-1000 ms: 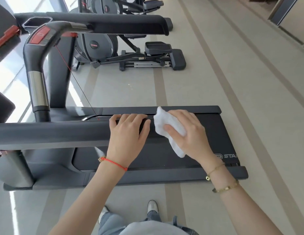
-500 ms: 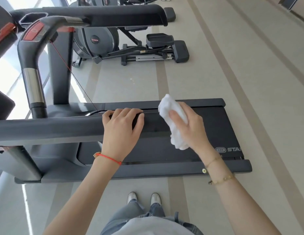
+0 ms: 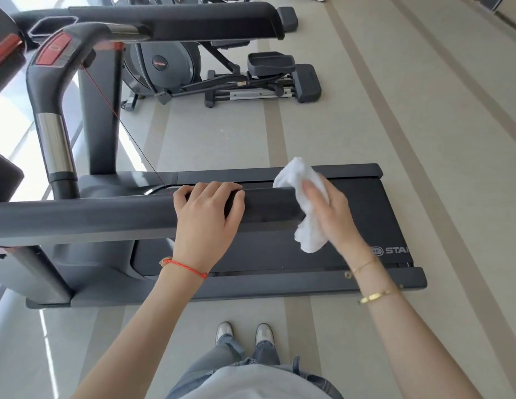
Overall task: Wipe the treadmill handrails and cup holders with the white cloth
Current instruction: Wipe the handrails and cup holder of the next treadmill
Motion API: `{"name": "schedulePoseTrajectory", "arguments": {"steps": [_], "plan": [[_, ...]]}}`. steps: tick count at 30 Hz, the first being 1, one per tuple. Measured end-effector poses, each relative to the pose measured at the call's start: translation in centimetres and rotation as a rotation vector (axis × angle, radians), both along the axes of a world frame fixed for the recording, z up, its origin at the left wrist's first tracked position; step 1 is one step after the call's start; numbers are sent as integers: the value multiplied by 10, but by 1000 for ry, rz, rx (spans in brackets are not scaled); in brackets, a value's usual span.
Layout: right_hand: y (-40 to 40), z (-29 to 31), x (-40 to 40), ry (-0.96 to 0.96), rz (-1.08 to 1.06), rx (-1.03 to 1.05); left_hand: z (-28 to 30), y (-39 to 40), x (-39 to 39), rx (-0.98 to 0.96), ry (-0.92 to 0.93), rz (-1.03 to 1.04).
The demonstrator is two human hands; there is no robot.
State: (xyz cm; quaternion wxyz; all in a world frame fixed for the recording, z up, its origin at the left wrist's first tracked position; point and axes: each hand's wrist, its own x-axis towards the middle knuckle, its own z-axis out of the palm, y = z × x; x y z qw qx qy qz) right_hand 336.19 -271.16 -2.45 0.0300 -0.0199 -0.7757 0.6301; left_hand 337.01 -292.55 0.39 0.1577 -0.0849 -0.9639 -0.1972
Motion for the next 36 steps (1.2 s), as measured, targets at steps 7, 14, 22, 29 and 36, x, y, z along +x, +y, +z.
{"name": "schedulePoseTrajectory", "arguments": {"steps": [7,14,22,29,36], "plan": [[4,3,1,-37,31,65,-1,0,0,-19,3,3],[-17,20,-11,228,180,591,-5,-1,-3,-30,34,-3],[-22,4,14,357,-14,555,-5,-5,-2,-9,17,-22],[-44,14,2,650,153,1090,-3,-37,5,-11,45,23],[-99,21,-12,660,194,1173,-2,-86,5,-3,70,83]]}}
